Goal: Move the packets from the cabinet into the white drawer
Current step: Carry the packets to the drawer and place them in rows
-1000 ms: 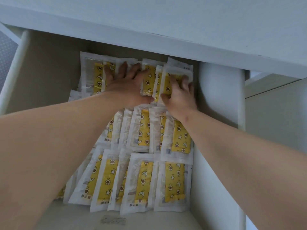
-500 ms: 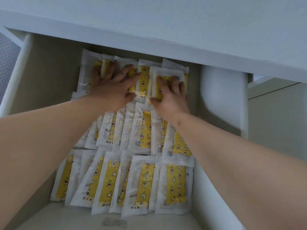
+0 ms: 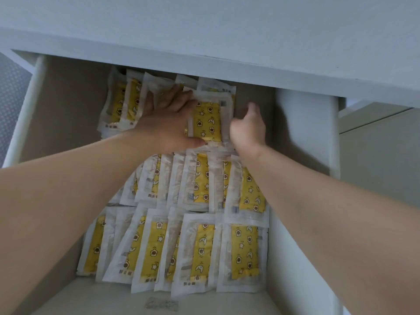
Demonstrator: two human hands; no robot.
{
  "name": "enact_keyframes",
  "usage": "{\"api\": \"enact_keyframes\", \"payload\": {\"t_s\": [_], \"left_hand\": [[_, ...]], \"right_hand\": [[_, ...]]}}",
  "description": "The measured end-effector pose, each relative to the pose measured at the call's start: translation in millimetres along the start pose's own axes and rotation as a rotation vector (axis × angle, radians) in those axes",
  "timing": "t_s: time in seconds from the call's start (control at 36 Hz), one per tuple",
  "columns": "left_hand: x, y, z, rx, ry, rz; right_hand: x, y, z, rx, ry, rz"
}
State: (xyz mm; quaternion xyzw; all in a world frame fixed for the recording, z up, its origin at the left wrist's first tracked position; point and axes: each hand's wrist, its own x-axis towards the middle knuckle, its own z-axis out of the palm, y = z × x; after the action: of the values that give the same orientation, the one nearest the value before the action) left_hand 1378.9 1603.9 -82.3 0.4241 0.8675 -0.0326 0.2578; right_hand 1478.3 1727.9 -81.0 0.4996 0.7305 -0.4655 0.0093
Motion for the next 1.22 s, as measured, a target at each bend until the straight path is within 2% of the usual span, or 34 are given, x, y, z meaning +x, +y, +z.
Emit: {"api": "enact_keyframes", "payload": {"t_s": [0.08, 0.28, 0.42, 0.53, 0.61, 0.86, 1.0, 1.14, 1.22], "left_hand": [[1, 6, 1, 0.037, -0.033, 0.021], [13, 37, 3, 0.102, -0.012, -0.037], [30, 49, -10, -0.09, 0.158, -0.051], [51, 52, -14, -0.233, 0.089, -0.003], [57, 49, -8, -0.172, 0.035, 0.022], [32, 5, 8, 0.222, 0.043, 0.079], [29, 2, 6, 0.209, 0.072, 0.092], [29, 5, 5, 0.153, 0.093, 0.063], [27, 8, 5, 0.095, 0.142, 0.035]], "right_hand": [[7, -5, -7, 0.022, -0.003, 0.038], [17, -5, -13, -0.14, 0.039, 0.006], [11, -1, -14, -0.291, 0.014, -0.014], [8, 7, -14, -0.364, -0.019, -0.011], [13, 8, -13, -0.357, -0.004, -0.021], [20, 4, -12, -0.389, 0.066, -0.051], [20, 6, -10, -0.437, 0.109, -0.051], [23, -4, -5, -0.397, 0.194, 0.064], [24, -6, -6, -0.382, 0.145, 0.052]]}}
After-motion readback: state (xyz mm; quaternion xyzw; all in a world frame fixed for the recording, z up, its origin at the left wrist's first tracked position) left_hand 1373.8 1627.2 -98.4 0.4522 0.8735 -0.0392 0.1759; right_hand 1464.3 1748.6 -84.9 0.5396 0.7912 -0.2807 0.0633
